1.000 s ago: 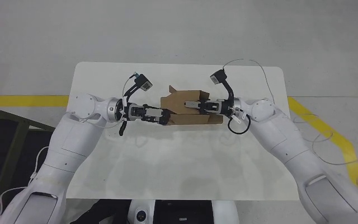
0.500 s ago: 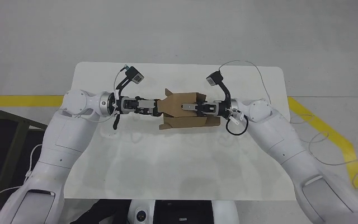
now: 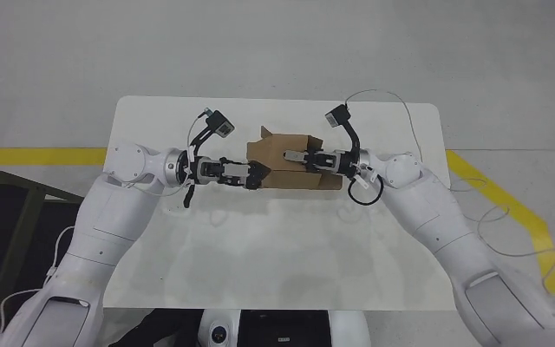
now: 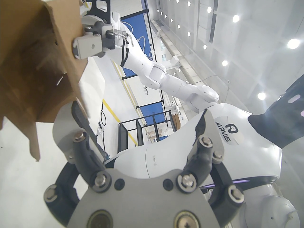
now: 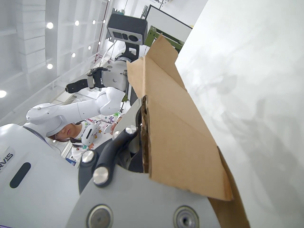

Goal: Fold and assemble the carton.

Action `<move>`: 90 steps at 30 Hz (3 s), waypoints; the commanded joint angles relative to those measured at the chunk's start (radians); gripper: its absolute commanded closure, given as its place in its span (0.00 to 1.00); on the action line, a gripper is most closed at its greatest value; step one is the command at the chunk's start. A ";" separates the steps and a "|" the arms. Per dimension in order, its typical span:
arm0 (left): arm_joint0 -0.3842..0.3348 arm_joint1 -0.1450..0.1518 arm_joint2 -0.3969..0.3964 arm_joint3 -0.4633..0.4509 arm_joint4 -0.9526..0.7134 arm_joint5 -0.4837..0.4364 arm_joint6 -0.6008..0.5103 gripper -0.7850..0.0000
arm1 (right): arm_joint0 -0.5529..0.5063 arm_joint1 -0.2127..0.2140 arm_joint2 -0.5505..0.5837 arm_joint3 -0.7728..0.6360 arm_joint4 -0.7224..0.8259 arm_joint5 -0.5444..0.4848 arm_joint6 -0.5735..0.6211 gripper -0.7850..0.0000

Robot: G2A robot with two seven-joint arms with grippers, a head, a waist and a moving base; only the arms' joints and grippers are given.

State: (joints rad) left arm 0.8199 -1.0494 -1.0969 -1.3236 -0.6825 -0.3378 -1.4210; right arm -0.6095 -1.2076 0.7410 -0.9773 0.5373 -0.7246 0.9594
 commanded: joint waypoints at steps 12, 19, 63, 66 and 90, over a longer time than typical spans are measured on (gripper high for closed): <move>0.012 -0.012 0.036 -0.012 -0.007 0.009 0.008 0.00 | -0.008 -0.013 0.036 -0.020 -0.035 0.008 -0.059 1.00; 0.012 -0.017 0.043 -0.001 -0.014 0.013 0.003 0.00 | -0.019 -0.017 0.054 -0.042 -0.046 0.015 -0.072 1.00; 0.011 -0.024 0.002 0.026 -0.022 0.019 0.006 0.00 | -0.127 -0.025 0.142 -0.168 -0.142 0.090 -0.081 1.00; 0.013 -0.021 -0.013 0.029 -0.022 0.025 0.001 0.00 | -0.128 -0.020 0.163 -0.151 -0.142 0.091 -0.065 1.00; 0.055 0.029 -0.064 -0.030 0.303 0.032 -0.093 0.00 | -0.196 0.038 0.337 -0.191 0.067 0.142 0.278 1.00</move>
State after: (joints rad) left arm 0.8755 -1.0201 -1.1657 -1.3523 -0.3870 -0.3046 -1.5156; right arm -0.8049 -1.1702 1.0759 -1.1642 0.5993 -0.5835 1.2359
